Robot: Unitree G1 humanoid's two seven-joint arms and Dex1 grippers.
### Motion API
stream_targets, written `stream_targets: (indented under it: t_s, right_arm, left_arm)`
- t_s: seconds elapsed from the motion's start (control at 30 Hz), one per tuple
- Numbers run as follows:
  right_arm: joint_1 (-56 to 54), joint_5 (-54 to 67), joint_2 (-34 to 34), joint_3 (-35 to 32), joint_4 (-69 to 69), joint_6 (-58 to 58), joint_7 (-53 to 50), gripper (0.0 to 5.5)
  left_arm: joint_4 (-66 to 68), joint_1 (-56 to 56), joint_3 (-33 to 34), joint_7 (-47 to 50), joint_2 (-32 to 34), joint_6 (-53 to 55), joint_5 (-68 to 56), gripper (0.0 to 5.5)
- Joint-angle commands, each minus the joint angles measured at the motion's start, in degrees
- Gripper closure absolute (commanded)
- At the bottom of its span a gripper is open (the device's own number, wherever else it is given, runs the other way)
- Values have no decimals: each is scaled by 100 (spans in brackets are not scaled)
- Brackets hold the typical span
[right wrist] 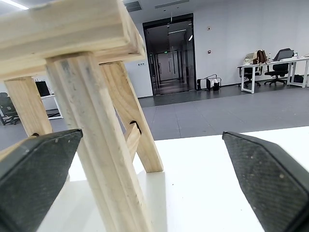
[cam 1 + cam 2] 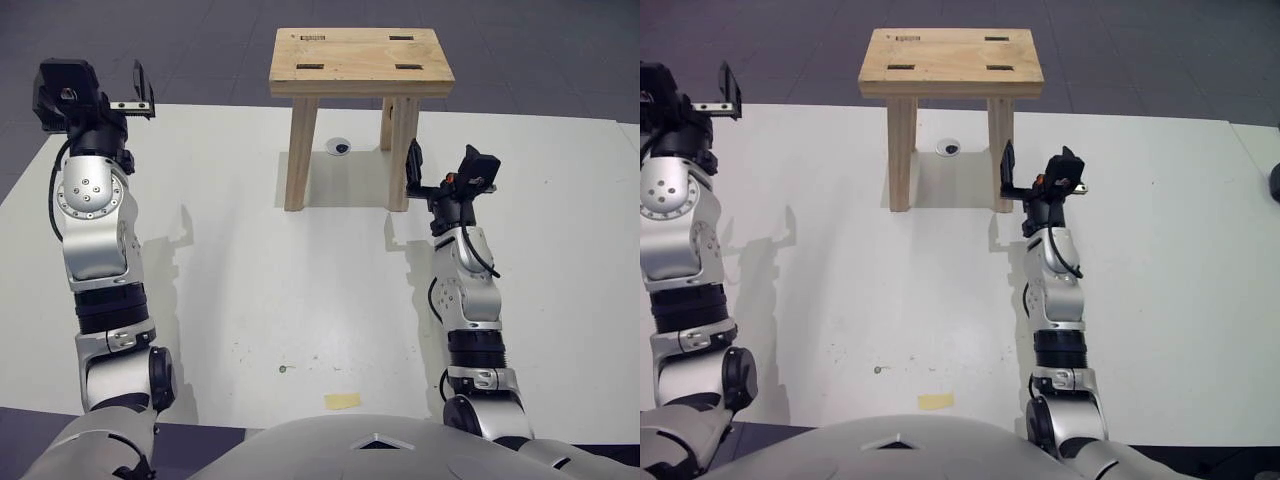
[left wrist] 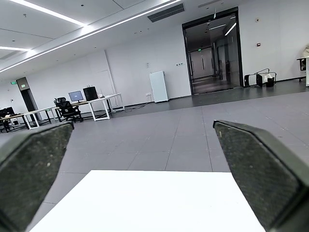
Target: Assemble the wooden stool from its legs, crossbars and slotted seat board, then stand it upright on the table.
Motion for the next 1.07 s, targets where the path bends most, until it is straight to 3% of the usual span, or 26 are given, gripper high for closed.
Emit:
stream_targets:
  t_s: [0.03, 0.27, 0.53, 0.73, 1.07]
  right_arm:
    - [222, -124, 103, -5, -43, -117, -114, 10]
    - [405, -127, 257, -66, -245, -187, -340, 10]
    - [373, -35, -277, -272, -445, 129, -32, 10]
    - [242, 305, -955, -1064, -354, 323, 151, 10]
    - [43, 370, -1315, -1053, -431, 807, 497, 10]
  left_arm:
    - [149, -194, -35, -99, 65, -59, 61, 12]
    - [413, -611, -212, -213, 11, -89, 67, 12]
    - [-246, -67, -335, 94, -497, 115, 74, 12]
    - [-636, -10, -539, 124, -800, 312, 122, 12]
    - [-1340, 635, -1041, 111, -1405, 568, 175, 12]
